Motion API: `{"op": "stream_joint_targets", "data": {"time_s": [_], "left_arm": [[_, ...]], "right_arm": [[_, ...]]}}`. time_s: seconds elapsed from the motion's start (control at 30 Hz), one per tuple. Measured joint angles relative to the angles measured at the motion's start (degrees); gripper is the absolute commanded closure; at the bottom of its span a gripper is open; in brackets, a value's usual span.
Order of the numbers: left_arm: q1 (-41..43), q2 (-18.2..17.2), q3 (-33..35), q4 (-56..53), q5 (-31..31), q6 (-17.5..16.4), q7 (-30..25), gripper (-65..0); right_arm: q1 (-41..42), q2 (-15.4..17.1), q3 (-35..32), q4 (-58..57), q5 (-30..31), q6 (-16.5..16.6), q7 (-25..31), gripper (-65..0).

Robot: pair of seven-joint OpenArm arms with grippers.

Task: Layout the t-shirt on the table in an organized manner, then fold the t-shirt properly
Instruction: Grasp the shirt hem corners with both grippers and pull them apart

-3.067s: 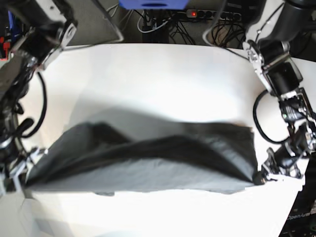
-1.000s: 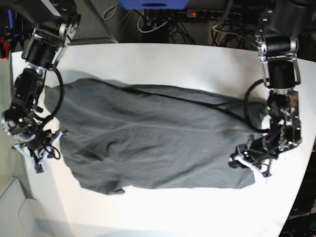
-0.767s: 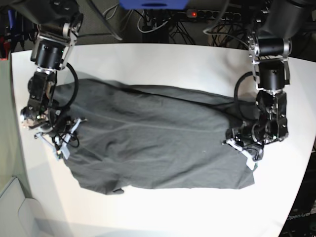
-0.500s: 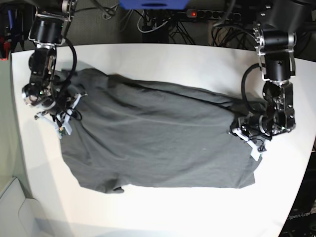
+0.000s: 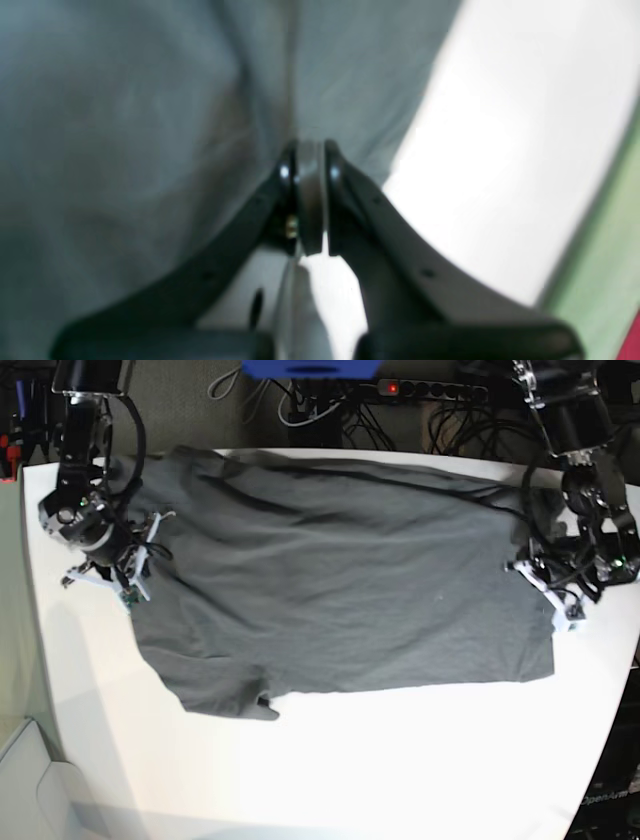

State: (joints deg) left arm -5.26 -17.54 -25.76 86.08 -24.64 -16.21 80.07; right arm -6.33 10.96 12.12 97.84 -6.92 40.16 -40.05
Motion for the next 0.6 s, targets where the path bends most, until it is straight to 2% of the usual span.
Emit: {"op": "stream_joint_targets", "data": {"time_s": [0.1, 0.17, 0.23, 0.33, 0.5, 0.6], "left_arm": [[-1.18, -0.13, -2.93, 1.55, -0.87, -0.09, -1.66, -5.0], [-2.01, 0.00, -3.56, 0.96, 1.20, 0.17, -2.32, -5.0], [-3.82, 0.13, -3.69, -0.90, 0.57, 0.35, -5.44, -5.0], [-7.19, 0.46, -2.95, -8.04, -0.17, 0.15, -10.58, -5.0], [-8.79, 1.81, 3.72, -21.90, -0.15, -0.02, -21.14, -5.0], [-11.41, 1.40, 7.23, -25.51, 0.13, 0.57, -23.15, -5.0]], "right_arm": [[0.02, -0.94, -0.02, 4.28, 0.17, 0.04, 0.11, -0.2], [0.37, -2.29, -0.02, 5.14, -0.04, 0.07, -0.02, -0.2], [1.79, -3.10, -0.52, 4.33, 0.11, 0.35, -0.61, -0.3], [5.99, -4.48, -2.08, -1.66, -0.04, -0.09, 0.26, -0.3], [14.88, -4.94, -4.20, -15.41, -0.15, 0.33, -0.74, 0.0], [22.47, -4.83, -4.35, -22.67, -0.15, 0.04, 0.15, 0.0]]}}
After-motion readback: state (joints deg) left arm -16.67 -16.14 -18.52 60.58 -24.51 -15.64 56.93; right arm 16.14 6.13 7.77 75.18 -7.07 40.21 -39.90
